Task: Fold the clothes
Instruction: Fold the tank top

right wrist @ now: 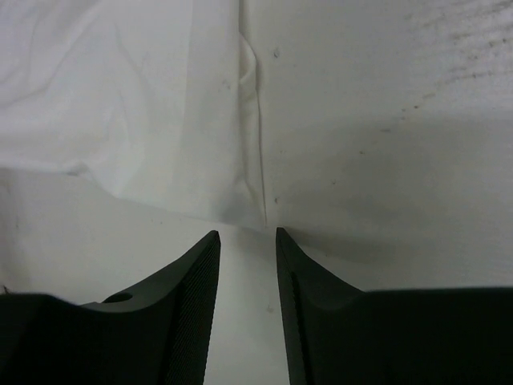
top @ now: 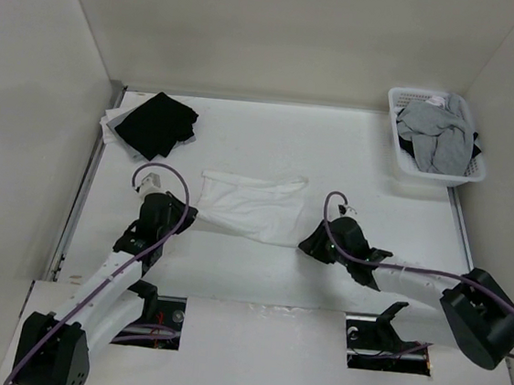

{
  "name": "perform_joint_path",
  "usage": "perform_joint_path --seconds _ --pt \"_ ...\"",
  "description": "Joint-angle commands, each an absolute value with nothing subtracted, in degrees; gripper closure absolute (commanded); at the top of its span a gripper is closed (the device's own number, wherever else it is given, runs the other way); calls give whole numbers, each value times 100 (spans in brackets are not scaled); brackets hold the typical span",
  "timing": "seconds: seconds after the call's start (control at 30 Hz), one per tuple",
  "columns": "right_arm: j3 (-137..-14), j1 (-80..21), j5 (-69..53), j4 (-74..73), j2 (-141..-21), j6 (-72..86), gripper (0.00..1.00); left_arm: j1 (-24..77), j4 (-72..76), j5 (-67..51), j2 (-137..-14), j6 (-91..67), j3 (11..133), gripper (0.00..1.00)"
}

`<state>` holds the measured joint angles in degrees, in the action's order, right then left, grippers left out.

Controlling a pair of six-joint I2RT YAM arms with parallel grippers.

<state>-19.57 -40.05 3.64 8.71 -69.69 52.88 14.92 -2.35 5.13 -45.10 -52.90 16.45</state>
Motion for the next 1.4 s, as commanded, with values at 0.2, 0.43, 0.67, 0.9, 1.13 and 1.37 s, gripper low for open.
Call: perform_joint_path --seconds 0.2,0.43,0.67,0.9,1.13,1.37 --pt "-2127 -3863 299 1459 -7444 5309 79 1358 -18 325 -4491 -5203 1564 98" --pt "-2197 -3889 386 1416 -7016 5282 100 1349 -122 203 -4212 -5159 1853 99" --pt "-2723 -4625 1097 -1207 -4065 5238 100 1419 -1553 105 -2841 -4966 2951 99" --pt "-4401 -6233 2564 -3909 -2453 5536 100 1437 -2960 211 -1926 -4799 4419 99" --pt "-4913 -7396 3507 -4570 -2592 5792 100 1481 -3384 132 -1863 -4948 4325 98" --pt "-4124 -5125 1596 -3106 -3443 4651 99 1420 -2341 53 -2871 -5001 3385 97"
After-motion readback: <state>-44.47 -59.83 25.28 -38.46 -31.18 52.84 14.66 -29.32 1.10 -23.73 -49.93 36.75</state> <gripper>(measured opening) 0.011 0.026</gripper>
